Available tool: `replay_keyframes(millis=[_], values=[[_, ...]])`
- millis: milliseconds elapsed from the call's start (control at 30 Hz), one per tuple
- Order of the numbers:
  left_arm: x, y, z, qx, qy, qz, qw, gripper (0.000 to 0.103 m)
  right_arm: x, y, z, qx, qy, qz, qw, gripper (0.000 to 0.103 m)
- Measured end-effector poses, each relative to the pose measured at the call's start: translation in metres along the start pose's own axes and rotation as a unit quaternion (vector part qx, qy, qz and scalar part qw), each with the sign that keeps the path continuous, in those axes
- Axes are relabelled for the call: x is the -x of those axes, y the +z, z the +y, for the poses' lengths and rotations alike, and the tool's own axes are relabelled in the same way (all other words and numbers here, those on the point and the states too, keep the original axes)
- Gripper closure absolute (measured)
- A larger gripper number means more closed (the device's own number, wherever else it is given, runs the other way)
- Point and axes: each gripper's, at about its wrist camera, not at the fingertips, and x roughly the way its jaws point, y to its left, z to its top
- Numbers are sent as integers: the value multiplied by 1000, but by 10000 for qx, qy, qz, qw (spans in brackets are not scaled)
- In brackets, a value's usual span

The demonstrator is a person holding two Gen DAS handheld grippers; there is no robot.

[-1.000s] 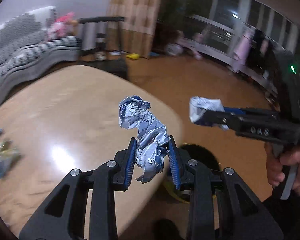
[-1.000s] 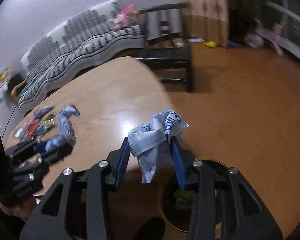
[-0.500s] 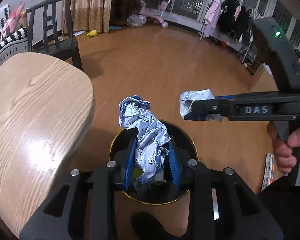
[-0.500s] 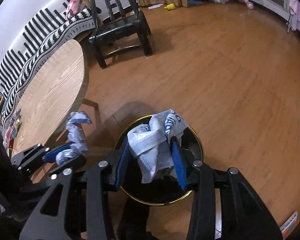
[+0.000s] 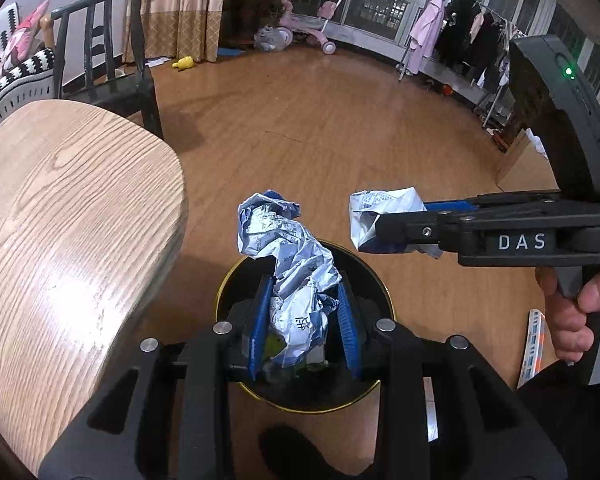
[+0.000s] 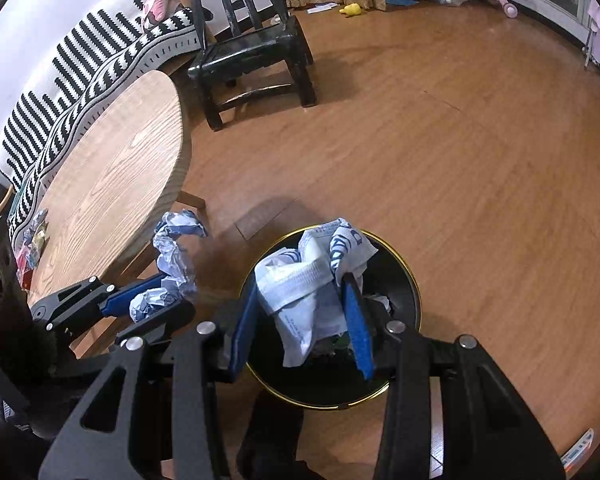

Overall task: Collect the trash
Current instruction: 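Open the right tool to drop the wrapper while the left tool releases the foil ball, then move both tools back over the trash on the table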

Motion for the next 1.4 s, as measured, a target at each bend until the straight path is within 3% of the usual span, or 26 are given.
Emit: replay_keyframes(millis=[133,200,267,400,667,800,933,1067,1167,1300,1400], values=[[-3,1,-3,-47,-58,63,10000,69,0,1,1,-23,-9,-29,10000,57],[-3,1,-5,-64,-42,112,9999,43,2,1,-1,-102,-63,-103,9999,52],[-1,1,-5,-47,-14,29,10000,31,6,1,-2,-155,-4,-175,9997,42],[4,3,-4,-17,-44,-10,10000,20,6,1,-2,-197,28,-180,9996,41],[50,3,10,88,171,-358,9992,13,18,12,15,-219,156,-488,9984,40],[92,-5,35,263,574,-629,9960,12,17,22,56,97,241,-535,9982,40],[148,-22,83,707,1055,-955,9873,12,9,31,119,533,469,-529,9961,40],[209,-53,141,1260,1695,-1150,9706,12,-4,34,199,1076,746,-496,9902,38],[258,-88,191,1782,2293,-1270,9484,12,-18,32,263,1468,932,-472,9836,38],[328,-153,255,2490,3161,-1370,9052,12,-40,15,357,2128,1302,-265,9680,38],[372,-202,300,3055,3517,-1367,8742,12,-51,-5,422,2618,1515,-173,9530,38]])
